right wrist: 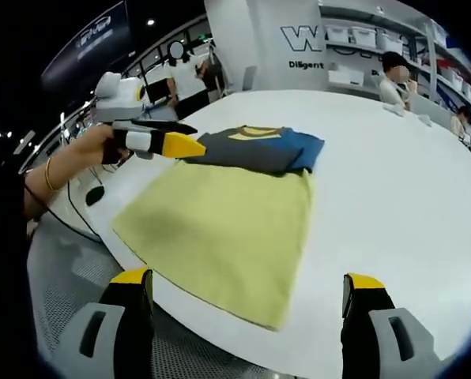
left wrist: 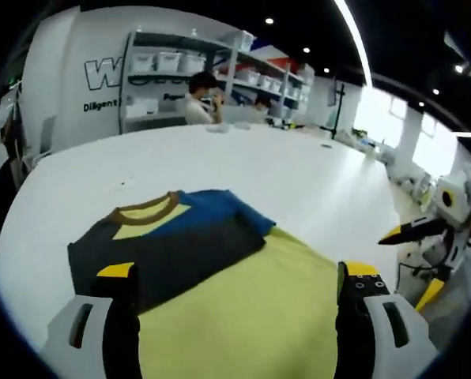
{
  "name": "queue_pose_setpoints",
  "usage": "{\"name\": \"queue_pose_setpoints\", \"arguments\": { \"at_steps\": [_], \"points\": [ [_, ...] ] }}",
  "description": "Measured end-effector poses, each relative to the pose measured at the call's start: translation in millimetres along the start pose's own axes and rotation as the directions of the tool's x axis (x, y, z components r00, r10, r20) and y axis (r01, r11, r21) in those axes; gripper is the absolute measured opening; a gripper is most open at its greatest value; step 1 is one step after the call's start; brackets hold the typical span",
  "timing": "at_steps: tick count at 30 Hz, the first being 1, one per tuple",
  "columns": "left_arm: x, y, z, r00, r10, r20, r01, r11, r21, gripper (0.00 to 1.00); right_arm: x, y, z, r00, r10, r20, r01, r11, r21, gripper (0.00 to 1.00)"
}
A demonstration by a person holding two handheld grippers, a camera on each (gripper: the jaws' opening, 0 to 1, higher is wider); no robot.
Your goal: Fold the garment on the visible template until the final outline fits inside the template.
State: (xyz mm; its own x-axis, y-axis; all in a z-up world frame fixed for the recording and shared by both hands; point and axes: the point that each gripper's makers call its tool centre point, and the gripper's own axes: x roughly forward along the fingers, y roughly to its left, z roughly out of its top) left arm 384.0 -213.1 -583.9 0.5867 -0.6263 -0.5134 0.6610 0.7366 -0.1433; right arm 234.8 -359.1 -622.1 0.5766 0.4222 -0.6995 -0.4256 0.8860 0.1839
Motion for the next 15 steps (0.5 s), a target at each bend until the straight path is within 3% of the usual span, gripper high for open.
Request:
{"name": "queue_pose_setpoints", "arguments": {
  "at_steps": [6, 15],
  "points": [
    [-29, -1.8, -12.6, 1.0, 0.016, -0.003, -0.016, 1.0, -0.018, 0.99, 4, 3, -4.1, 1.0, 0.003, -0.014, -0.003, 1.0, -0.002, 0.99],
    [-64, 13.7, -52.2, 0.996, 0.072, -0.059, -0.077, 0.994, -0.082, 0.99, 6, 8, -8.5, 0.999, 0.006, -0.039, -0.007, 0.999, -0.039, 0.99]
  ]
}}
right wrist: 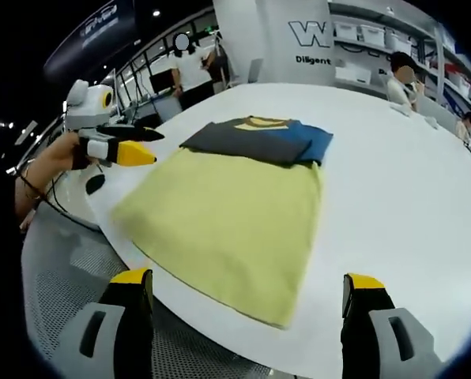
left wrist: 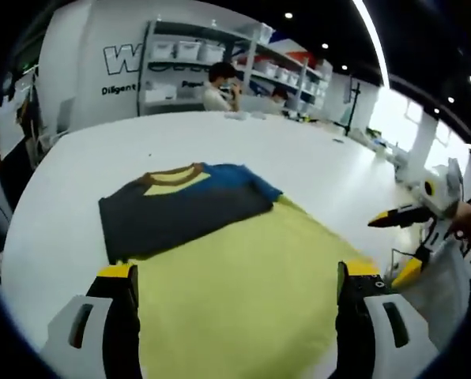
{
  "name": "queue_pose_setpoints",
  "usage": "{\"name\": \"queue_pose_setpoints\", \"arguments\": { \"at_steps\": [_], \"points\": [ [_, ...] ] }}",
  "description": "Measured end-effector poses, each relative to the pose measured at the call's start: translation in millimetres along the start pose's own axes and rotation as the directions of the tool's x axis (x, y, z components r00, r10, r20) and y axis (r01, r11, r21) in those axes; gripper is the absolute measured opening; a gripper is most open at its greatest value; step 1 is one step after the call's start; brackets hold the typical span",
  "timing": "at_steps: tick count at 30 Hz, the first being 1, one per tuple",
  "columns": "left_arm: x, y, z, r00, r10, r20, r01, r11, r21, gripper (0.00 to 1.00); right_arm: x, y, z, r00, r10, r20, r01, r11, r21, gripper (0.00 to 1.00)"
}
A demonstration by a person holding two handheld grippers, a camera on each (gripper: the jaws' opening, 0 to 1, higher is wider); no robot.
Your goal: Fold the garment on the visible template until the final outline fits inside the template.
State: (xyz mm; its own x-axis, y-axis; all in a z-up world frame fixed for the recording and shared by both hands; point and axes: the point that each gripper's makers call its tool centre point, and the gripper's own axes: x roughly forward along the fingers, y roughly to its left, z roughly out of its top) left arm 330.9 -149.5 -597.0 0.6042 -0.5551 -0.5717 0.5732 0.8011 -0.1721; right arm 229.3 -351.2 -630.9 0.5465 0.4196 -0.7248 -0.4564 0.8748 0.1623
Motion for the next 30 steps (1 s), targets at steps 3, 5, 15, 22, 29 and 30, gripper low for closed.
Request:
{"name": "queue_pose_setpoints", "arguments": {
  "at_steps": [3, 5, 15, 22, 29, 30],
  "points": [
    [-12, 9.3, -12.9, 0.999, 0.039, -0.021, -0.038, 0.999, 0.031, 0.99, 1, 3, -1.8, 1.0, 0.014, -0.009, -0.014, 1.0, 0.01, 0.99],
    [-20, 11.8, -19.1, 0.998, 0.052, -0.031, -0.05, 0.997, 0.052, 0.99, 2, 5, -3.0, 1.0, 0.019, -0.014, -0.019, 1.0, 0.006, 0.98],
    [-51, 25.1, -57.8, 0.991, 0.102, -0.088, -0.104, 0.995, -0.013, 0.97, 5, 7, -11.8, 0.999, 0.029, -0.039, -0.029, 0.999, 0.015, 0.95],
    [-66, 30.4, -89.9, 0.981, 0.122, -0.148, -0.138, 0.985, -0.1, 0.94, 6, 5, -16.5, 0.999, 0.022, -0.047, -0.021, 1.0, 0.02, 0.91],
    [-74, 33.6, -109.4, 0.97, 0.135, -0.203, -0.162, 0.979, -0.125, 0.87, 6, 1, -23.0, 0.998, 0.011, -0.067, -0.009, 0.999, 0.035, 0.87],
    [-75, 35.7, -113.2, 0.964, 0.145, -0.223, -0.179, 0.973, -0.143, 0.86, 6, 1, -24.1, 0.998, 0.011, -0.069, -0.008, 0.999, 0.037, 0.86]
  ]
}}
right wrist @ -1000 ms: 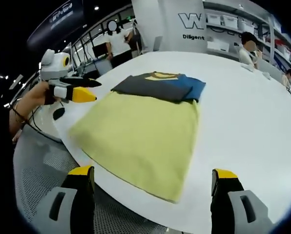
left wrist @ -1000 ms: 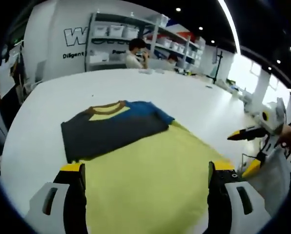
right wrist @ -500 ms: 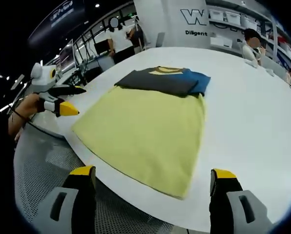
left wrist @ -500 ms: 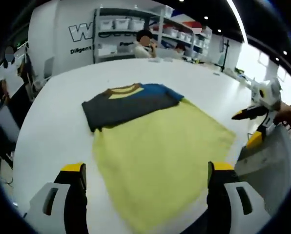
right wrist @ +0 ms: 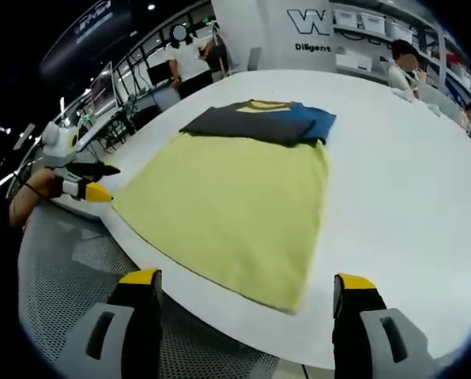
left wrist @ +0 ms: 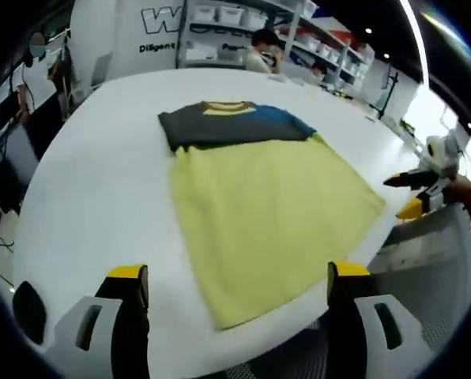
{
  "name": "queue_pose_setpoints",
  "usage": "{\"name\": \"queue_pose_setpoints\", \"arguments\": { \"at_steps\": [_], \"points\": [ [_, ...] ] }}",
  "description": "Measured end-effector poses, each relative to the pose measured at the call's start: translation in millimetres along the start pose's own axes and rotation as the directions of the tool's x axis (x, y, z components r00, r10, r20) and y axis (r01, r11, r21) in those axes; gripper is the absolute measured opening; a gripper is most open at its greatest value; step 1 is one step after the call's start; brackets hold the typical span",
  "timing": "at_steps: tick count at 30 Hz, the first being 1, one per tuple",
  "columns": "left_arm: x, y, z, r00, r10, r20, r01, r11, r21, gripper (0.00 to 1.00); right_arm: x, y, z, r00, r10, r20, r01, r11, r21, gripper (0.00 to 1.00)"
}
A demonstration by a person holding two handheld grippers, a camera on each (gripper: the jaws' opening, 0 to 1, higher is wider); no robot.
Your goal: Fold the garment on the visible template until the final outline fits inside the template.
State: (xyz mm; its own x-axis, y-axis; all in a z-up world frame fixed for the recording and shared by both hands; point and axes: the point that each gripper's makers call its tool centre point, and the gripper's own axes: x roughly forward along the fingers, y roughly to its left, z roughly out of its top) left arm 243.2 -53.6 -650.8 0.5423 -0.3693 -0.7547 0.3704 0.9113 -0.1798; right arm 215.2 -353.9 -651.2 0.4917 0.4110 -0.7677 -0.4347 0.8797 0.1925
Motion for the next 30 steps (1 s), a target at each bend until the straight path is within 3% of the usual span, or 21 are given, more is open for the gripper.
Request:
{"name": "queue_pose_setpoints", "arguments": {
  "at_steps": [6, 10, 12, 18, 24, 30],
  "points": [
    [-2, 5.6, -17.1, 0.997, 0.011, -0.077, -0.018, 0.996, -0.083, 0.72, 3, -7, -5.7, 0.999, -0.018, -0.027, 0.018, 1.0, -0.004, 0.78],
    [-1, 5.8, -26.9, 0.993, 0.027, -0.115, -0.038, 0.995, -0.089, 0.68, 5, -12, -8.7, 0.999, -0.036, -0.04, 0.036, 0.999, 0.008, 0.69],
    [-2, 7.8, -31.4, 0.992, 0.039, -0.124, -0.054, 0.99, -0.128, 0.66, 5, -15, -10.0, 0.997, -0.054, -0.046, 0.054, 0.999, 0.0, 0.63],
    [-5, 9.1, -34.4, 0.987, 0.073, -0.144, -0.091, 0.989, -0.12, 0.59, 9, -24, -15.3, 0.994, -0.087, -0.069, 0.087, 0.996, 0.001, 0.41],
    [-5, 5.8, -38.3, 0.981, 0.098, -0.169, -0.113, 0.991, -0.077, 0.51, 10, -28, -15.3, 0.992, -0.106, -0.071, 0.107, 0.994, 0.005, 0.29],
    [-4, 3.2, -38.9, 0.979, 0.092, -0.183, -0.115, 0.986, -0.12, 0.36, 11, -34, -16.6, 0.989, -0.127, -0.08, 0.129, 0.991, 0.025, 0.2]
  ]
}}
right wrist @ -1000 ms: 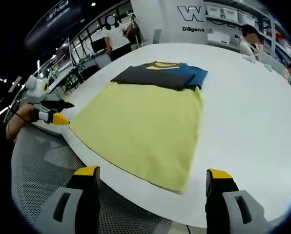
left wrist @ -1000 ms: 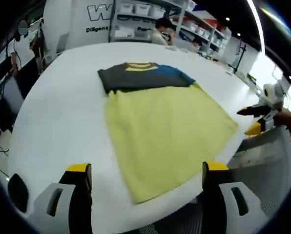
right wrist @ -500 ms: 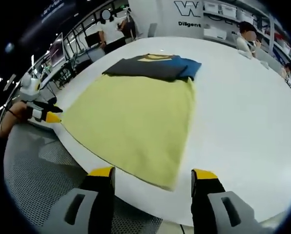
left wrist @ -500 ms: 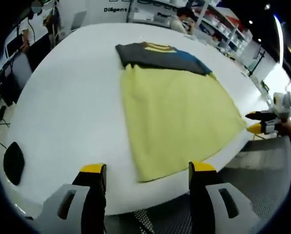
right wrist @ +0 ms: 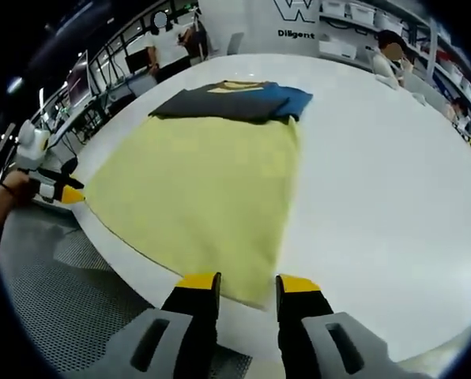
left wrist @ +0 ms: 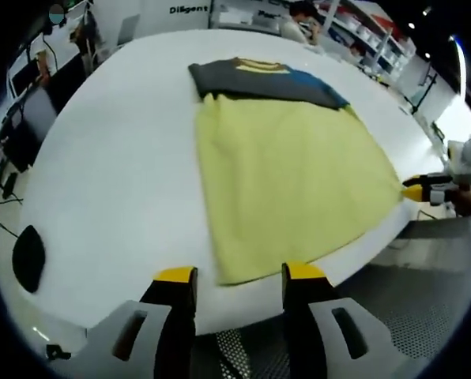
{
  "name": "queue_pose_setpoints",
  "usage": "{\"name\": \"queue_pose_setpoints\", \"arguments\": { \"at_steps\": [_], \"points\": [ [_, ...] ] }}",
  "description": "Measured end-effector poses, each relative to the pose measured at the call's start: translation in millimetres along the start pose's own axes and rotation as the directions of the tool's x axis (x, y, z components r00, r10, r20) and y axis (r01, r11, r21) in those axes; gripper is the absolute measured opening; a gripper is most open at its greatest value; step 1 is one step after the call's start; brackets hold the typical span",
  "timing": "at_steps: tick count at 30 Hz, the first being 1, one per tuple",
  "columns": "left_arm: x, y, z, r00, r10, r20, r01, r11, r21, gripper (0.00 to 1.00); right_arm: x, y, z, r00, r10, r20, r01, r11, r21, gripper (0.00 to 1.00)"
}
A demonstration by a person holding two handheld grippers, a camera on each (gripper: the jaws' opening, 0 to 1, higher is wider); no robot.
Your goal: Fold the garment on the visible template until the final outline fits inside the template.
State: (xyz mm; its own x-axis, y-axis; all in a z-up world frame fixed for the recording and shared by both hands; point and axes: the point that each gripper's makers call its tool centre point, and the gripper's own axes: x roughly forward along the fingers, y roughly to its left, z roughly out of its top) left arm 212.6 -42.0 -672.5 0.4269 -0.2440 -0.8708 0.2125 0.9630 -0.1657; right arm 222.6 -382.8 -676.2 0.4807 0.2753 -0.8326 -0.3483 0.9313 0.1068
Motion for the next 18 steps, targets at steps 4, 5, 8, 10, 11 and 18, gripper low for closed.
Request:
{"name": "queue_pose_setpoints", "arguments": {
  "at_steps": [4, 5, 8, 10, 11, 18],
  "points": [
    [2.4, 1.2, 2.3, 1.0, 0.02, -0.005, -0.02, 1.0, -0.002, 0.29, 1.3, -3.2, -1.3, 1.0, -0.007, -0.007, 0.008, 1.0, 0.011, 0.12],
    [2.8, 2.7, 1.9, 1.0, 0.029, -0.011, -0.029, 1.0, -0.002, 0.27, 1.8, -3.6, -1.6, 1.0, -0.009, -0.009, 0.009, 1.0, 0.011, 0.12],
    [3.6, 4.7, 1.3, 0.999, 0.039, -0.019, -0.039, 0.999, -0.01, 0.21, 3.0, -4.8, -2.5, 1.0, -0.014, -0.015, 0.014, 1.0, 0.004, 0.1],
    [3.4, 5.7, 0.6, 0.998, 0.051, -0.025, -0.051, 0.999, -0.005, 0.18, 3.4, -5.6, -2.5, 1.0, -0.017, -0.015, 0.017, 1.0, 0.003, 0.08],
    [3.4, 6.0, 0.2, 0.998, 0.054, -0.028, -0.054, 0.999, 0.002, 0.17, 3.4, -6.3, -2.6, 1.0, -0.02, -0.017, 0.02, 1.0, 0.004, 0.07],
    [4.2, 6.2, -1.4, 0.998, 0.053, -0.038, -0.052, 0.999, 0.008, 0.07, 1.3, -6.3, -7.0, 0.998, -0.025, -0.056, 0.025, 1.0, -0.002, 0.01]
  ]
}}
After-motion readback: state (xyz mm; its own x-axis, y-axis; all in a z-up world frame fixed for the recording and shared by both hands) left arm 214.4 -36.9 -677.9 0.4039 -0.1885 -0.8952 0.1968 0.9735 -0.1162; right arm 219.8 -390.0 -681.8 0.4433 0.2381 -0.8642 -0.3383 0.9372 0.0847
